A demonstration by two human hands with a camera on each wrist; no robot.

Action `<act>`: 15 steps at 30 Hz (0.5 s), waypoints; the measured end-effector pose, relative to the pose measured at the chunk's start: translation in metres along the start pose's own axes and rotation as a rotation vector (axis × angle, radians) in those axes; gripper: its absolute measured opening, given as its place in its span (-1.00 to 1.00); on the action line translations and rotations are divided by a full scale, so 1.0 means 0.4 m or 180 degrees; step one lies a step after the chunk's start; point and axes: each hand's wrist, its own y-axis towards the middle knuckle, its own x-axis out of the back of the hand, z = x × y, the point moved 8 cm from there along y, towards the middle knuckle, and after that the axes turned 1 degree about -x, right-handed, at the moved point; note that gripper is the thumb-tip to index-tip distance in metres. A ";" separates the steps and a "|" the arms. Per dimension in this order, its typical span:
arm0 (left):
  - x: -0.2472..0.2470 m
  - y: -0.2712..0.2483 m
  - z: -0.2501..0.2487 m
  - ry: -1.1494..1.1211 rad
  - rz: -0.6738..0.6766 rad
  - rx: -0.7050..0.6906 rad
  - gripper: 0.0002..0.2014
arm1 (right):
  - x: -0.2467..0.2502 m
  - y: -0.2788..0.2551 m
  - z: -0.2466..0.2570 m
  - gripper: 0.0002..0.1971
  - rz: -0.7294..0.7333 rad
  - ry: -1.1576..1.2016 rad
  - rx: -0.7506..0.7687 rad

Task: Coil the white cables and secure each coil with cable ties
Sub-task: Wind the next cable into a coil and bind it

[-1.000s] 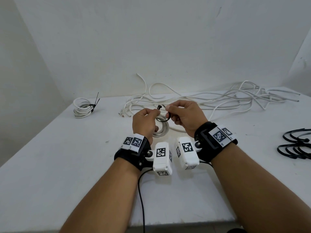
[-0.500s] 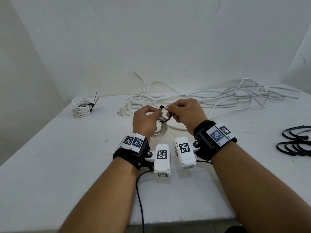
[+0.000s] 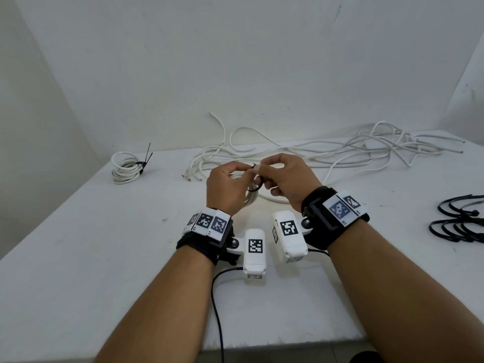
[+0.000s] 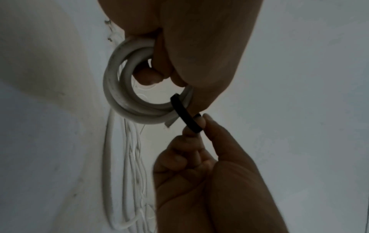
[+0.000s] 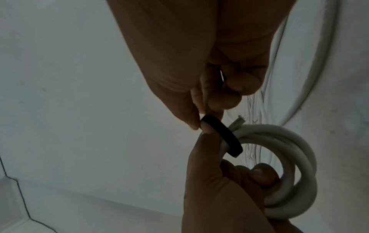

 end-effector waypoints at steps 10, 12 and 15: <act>-0.037 -0.019 0.012 -0.0595 0.0735 0.0357 -0.94 | 0.007 -0.008 0.002 -0.77 0.0508 -0.0049 -0.0171; -0.051 -0.028 0.005 -0.0692 0.0926 0.0384 -0.93 | 0.026 -0.004 0.009 -0.81 0.0376 -0.0176 -0.0141; -0.067 -0.037 -0.007 -0.1048 0.1071 0.0420 -0.85 | 0.082 0.011 0.021 -0.75 -0.0131 -0.0004 -0.0057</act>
